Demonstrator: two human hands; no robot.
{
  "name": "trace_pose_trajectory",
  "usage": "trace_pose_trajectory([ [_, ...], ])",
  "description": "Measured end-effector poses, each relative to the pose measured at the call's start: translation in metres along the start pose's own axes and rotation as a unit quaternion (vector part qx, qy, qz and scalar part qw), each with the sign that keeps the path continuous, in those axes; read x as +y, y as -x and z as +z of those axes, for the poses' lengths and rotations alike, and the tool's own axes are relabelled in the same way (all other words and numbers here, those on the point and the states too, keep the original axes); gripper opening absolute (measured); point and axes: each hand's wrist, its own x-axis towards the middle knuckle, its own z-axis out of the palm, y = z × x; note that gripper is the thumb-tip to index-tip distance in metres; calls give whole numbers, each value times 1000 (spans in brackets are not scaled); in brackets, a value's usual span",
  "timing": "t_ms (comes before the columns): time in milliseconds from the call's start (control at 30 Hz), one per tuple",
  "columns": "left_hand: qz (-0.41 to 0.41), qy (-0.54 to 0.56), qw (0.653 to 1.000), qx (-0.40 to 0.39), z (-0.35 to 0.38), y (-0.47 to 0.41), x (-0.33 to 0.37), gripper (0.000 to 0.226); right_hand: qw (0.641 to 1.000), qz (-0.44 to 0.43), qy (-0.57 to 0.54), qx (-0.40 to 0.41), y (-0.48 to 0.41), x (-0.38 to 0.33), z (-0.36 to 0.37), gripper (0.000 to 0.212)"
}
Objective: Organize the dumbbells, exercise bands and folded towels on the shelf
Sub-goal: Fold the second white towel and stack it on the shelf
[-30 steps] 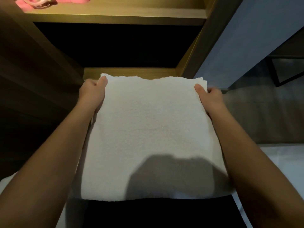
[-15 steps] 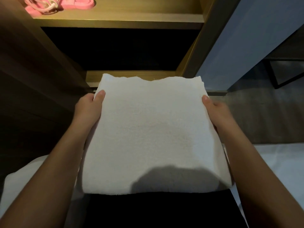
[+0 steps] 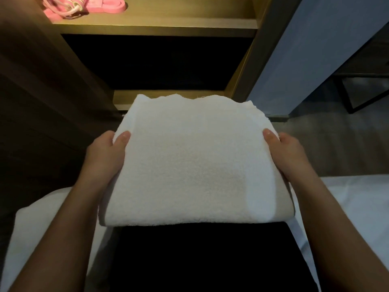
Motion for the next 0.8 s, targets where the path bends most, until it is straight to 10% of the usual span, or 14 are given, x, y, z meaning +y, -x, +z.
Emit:
trace_pose_trajectory([
  [267, -129, 36, 989, -57, 12, 15, -24, 33, 989, 96, -39, -108, 19, 25, 7, 54],
  [433, -6, 4, 1000, -9, 7, 39, -40, 39, 999, 19, 5, -37, 34, 35, 6, 46],
  [800, -50, 28, 995, -83, 8, 68, -67, 42, 998, -13, 42, -41, 66, 65, 11, 51],
])
